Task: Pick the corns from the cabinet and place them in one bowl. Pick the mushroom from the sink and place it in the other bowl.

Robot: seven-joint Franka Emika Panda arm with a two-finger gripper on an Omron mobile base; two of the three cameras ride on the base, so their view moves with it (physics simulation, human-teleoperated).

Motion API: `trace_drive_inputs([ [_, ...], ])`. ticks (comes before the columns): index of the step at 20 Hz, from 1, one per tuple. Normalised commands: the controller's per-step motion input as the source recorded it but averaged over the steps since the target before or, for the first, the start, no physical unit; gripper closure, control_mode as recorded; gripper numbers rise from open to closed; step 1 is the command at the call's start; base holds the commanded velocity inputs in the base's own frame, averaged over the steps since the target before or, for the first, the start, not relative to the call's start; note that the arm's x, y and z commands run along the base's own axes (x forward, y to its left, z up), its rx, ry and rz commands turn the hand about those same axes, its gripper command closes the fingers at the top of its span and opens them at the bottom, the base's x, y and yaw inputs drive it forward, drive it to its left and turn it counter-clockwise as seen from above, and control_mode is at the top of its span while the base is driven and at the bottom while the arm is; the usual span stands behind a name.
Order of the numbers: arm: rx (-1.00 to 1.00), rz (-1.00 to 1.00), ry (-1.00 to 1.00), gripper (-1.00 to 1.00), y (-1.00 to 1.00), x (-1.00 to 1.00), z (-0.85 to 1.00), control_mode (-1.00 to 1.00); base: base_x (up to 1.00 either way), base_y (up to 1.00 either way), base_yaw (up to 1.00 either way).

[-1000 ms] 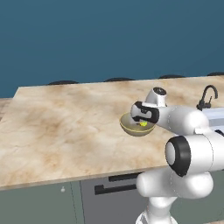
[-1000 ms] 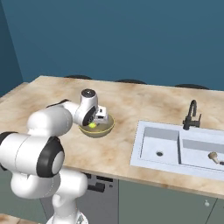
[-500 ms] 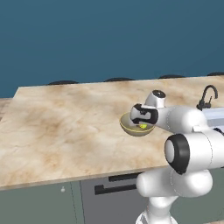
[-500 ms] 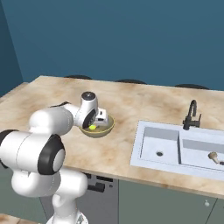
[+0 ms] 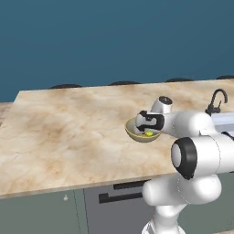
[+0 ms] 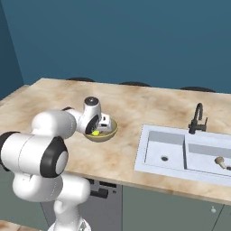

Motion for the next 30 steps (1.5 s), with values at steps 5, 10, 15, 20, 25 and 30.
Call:
trace_drive_inputs([
  [5,0.0,0.0,0.0,1.0,0.0,0.02,-0.08,-1.0,0.0,0.0,0.0],
  [10,0.0,0.0,0.0,1.0,0.0,0.03,-0.07,-1.0,0.0,0.0,0.0],
  [15,0.0,0.0,0.0,1.0,0.0,0.02,-0.07,-1.0,0.0,0.0,0.0],
  [20,0.0,0.0,0.0,1.0,0.0,0.02,-0.07,-1.0,0.0,0.0,0.0],
  [25,0.0,0.0,0.0,1.0,0.0,0.05,-0.07,-1.0,0.0,0.0,0.0],
  [30,0.0,0.0,0.01,1.0,0.0,0.05,-0.03,-1.0,0.0,0.0,0.0],
])
